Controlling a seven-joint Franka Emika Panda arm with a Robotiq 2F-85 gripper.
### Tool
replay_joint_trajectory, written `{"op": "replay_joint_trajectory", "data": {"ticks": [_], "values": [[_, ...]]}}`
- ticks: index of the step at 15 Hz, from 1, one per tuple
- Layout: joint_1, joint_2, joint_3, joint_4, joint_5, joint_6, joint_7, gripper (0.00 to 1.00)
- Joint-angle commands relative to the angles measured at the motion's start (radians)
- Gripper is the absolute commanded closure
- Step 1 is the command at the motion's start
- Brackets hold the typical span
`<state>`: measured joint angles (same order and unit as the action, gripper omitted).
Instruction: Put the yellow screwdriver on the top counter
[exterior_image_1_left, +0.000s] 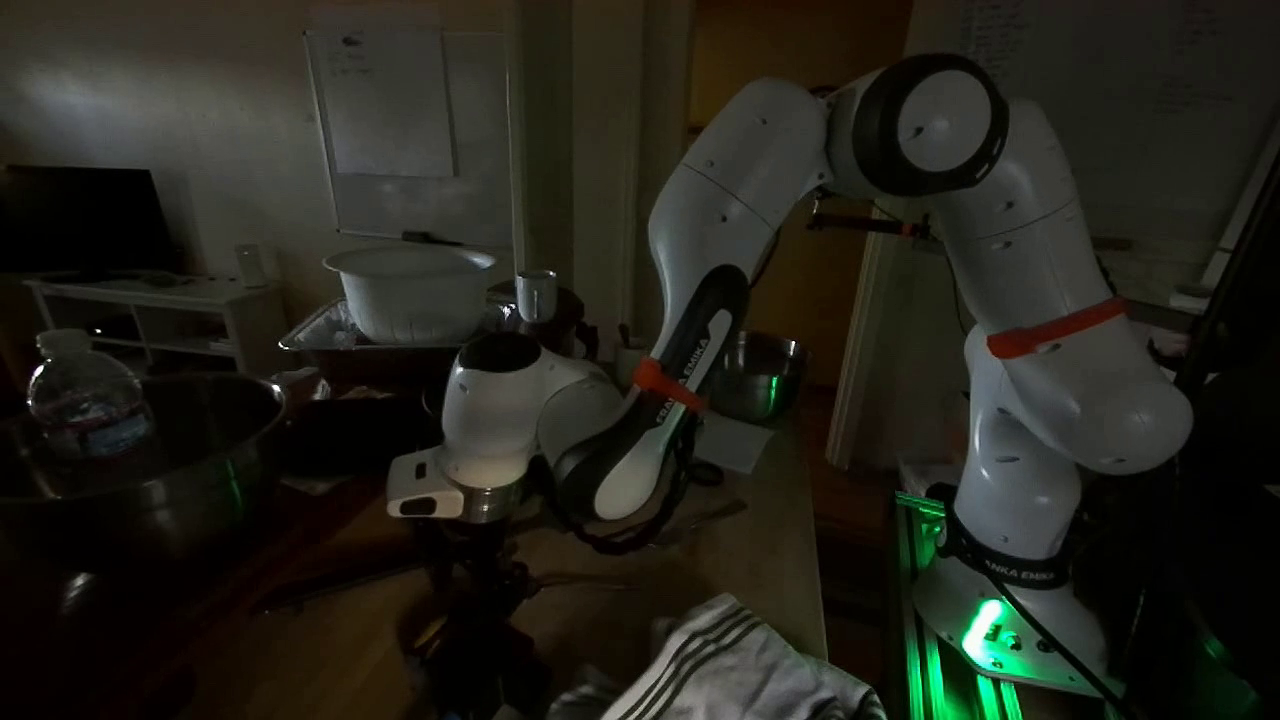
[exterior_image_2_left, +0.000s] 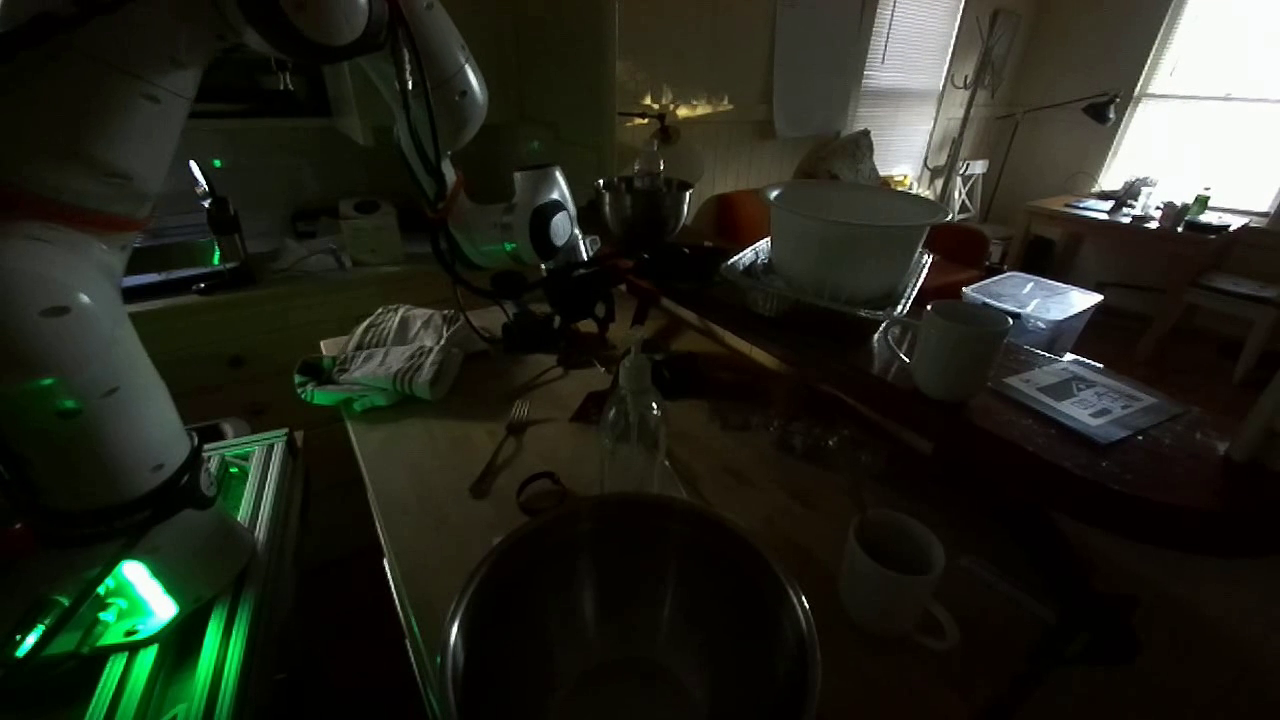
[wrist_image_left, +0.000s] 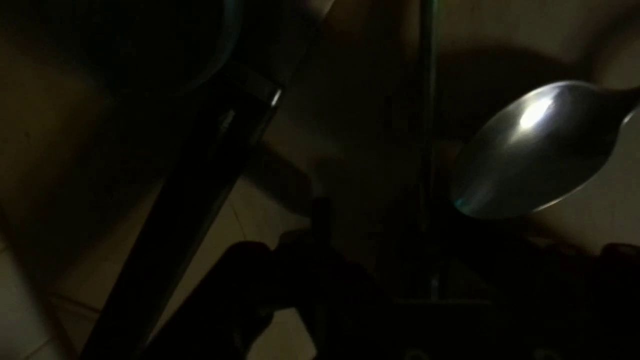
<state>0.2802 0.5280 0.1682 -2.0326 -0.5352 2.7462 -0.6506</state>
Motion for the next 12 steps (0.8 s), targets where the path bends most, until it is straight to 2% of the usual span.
{"op": "replay_joint_trajectory", "data": {"ticks": [1,5,7,9,12], "values": [[-0.008,0.073,0.032,0.067,0.009,-0.041,-0.053,0.66],[-0.028,0.094,0.067,0.100,0.036,-0.055,-0.141,0.95],[-0.023,0.072,0.072,0.088,0.043,-0.082,-0.146,0.95],[-0.022,0.017,0.074,0.044,0.051,-0.094,-0.127,1.00],[0.001,-0.097,0.020,-0.064,0.003,-0.013,-0.005,1.00]]}}
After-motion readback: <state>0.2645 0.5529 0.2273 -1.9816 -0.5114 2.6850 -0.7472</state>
